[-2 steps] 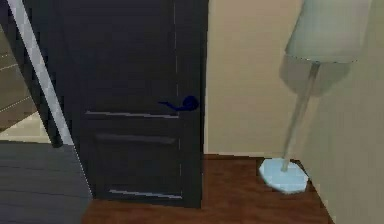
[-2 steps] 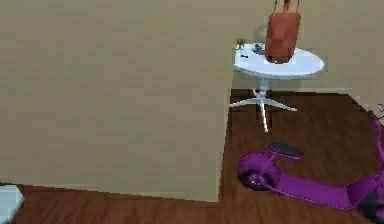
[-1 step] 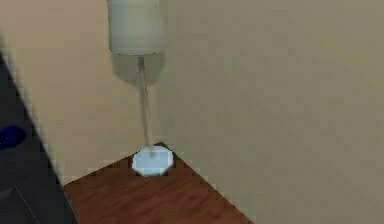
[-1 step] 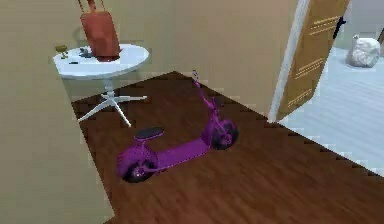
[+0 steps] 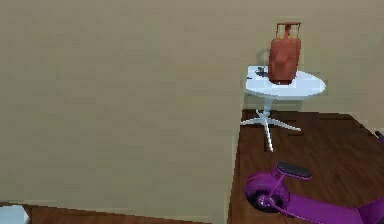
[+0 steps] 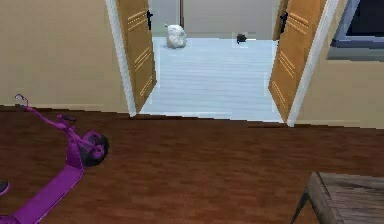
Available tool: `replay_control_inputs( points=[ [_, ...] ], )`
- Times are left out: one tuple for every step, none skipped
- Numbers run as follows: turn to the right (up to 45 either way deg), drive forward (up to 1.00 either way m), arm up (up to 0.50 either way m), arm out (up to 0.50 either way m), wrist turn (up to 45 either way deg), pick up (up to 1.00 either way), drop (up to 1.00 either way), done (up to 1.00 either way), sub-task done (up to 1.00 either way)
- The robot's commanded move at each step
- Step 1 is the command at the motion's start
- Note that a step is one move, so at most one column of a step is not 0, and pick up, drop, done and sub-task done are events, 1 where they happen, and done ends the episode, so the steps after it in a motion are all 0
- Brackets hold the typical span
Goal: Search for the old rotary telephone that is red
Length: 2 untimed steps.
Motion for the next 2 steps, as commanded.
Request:
replay_control_inputs(
  points=[
    [6.0, 0.00, 0.00, 0.00, 0.0, 0.00, 0.00, 0.00, 0.00],
    [0.0, 0.05, 0.00, 0.00, 0.0, 0.00, 0.00, 0.00, 0.00]
  ],
)
